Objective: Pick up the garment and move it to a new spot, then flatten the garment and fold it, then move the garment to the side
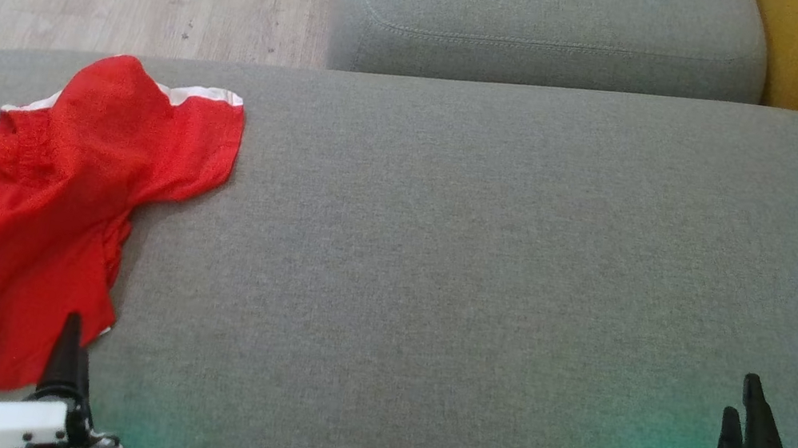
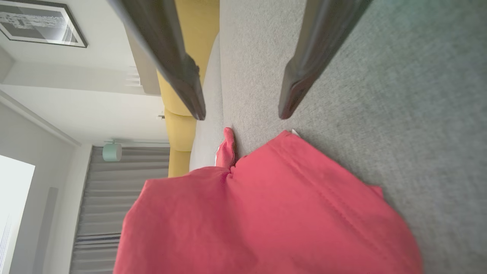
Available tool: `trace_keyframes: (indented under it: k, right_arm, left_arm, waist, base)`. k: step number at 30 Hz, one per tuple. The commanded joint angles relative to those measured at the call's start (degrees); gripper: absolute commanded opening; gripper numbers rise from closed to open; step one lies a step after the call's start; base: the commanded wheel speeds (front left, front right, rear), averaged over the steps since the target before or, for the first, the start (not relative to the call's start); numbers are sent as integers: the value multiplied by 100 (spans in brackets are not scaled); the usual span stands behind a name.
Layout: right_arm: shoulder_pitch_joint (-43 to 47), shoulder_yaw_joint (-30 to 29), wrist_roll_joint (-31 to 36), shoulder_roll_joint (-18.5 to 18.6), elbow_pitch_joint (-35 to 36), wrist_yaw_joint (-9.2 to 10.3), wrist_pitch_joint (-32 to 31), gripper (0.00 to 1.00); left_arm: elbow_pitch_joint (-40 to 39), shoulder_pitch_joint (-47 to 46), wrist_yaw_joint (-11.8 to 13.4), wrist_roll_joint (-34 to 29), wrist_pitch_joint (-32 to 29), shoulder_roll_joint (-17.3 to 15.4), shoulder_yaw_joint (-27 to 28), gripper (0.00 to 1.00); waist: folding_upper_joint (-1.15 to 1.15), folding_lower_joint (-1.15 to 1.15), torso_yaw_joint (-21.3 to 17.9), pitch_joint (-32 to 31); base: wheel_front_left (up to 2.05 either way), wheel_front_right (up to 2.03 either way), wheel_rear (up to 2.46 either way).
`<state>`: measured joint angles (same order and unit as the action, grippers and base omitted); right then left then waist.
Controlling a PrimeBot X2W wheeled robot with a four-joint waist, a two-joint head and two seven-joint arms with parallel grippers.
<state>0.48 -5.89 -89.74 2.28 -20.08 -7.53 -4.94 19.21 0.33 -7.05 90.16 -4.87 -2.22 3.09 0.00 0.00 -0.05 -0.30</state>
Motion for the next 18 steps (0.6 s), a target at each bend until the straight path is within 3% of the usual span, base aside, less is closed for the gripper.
trace_keyframes:
  k: [1, 18]
  right_arm:
    - [-278, 36, 153, 18, 163, 0, 85, 100]
    - [-223, 341, 1874, 24, 394, 1, 389, 100]
  left_arm:
    - [-226, -220, -4, -155, 69, -29, -32, 100]
    - [-544, -175, 109, -1946, 374, -37, -156, 100]
  waist:
    - [0, 0, 1, -6]
    - [0, 0, 47, -92]
  base:
    - [0, 0, 0]
    - [0, 0, 0]
